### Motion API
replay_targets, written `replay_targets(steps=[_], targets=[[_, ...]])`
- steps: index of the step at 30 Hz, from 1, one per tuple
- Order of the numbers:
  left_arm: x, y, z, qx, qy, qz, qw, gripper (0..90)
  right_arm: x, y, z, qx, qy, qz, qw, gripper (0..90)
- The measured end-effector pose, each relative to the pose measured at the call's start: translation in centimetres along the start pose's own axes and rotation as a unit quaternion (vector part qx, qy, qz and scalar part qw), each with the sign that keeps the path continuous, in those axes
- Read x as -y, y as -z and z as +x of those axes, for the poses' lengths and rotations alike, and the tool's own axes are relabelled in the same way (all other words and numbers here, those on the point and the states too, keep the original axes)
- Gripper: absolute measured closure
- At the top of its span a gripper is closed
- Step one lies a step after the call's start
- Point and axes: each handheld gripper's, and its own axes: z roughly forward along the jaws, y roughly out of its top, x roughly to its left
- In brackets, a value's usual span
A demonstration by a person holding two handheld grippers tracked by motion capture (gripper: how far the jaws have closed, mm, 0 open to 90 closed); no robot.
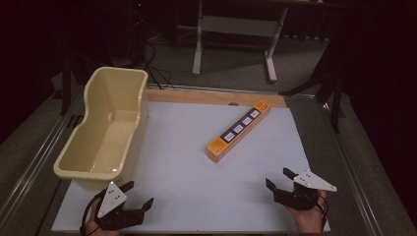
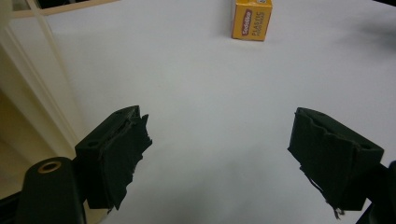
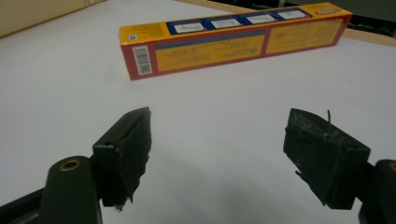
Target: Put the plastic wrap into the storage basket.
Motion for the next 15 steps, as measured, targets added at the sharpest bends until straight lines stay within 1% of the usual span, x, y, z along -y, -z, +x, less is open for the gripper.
replay_targets(steps=[4,5,6,9,11,12,13,14,15], targets=[[0.0,0.0,0.0,0.0,0.001,0.001,1.0,17.9,-0.9,-0.7,0.4,-0.008,0.007,-0.002,0.9999,22.2],[0.0,0.0,0.0,0.0,0.001,0.001,1.0,17.9,-0.9,-0.7,0.4,-0.008,0.007,-0.002,0.9999,22.2],[0.0,-0.1,0.0,0.0,0.002,0.002,1.0,17.9,-1.6,-1.2,0.6,-0.014,0.009,-0.006,0.9998,22.4],[0.0,-0.1,0.0,-0.001,0.003,0.003,1.0,18.1,-2.5,-2.0,1.0,-0.02,0.015,-0.008,0.9997,23.0],[0.0,0.0,0.0,0.0,0.003,0.002,1.0,18.3,-3.2,-2.5,1.4,-0.023,0.023,-0.01,0.9994,24.3],[0.0,0.0,0.0,0.0,0.003,0.002,1.0,18.2,-3.2,-2.5,1.4,-0.023,0.023,-0.01,0.9994,24.3],[0.0,0.0,0.0,0.0,0.003,0.001,1.0,18.3,-3.9,-3.1,1.7,-0.024,0.03,-0.011,0.9992,26.7],[0.0,0.0,0.0,0.0,0.003,0.001,1.0,18.3,-3.9,-3.1,1.7,-0.024,0.03,-0.011,0.9992,26.7],[0.0,0.0,0.0,0.0,0.002,0.002,1.0,18.3,-4.4,-3.6,1.9,-0.026,0.034,-0.011,0.999,28.4]])
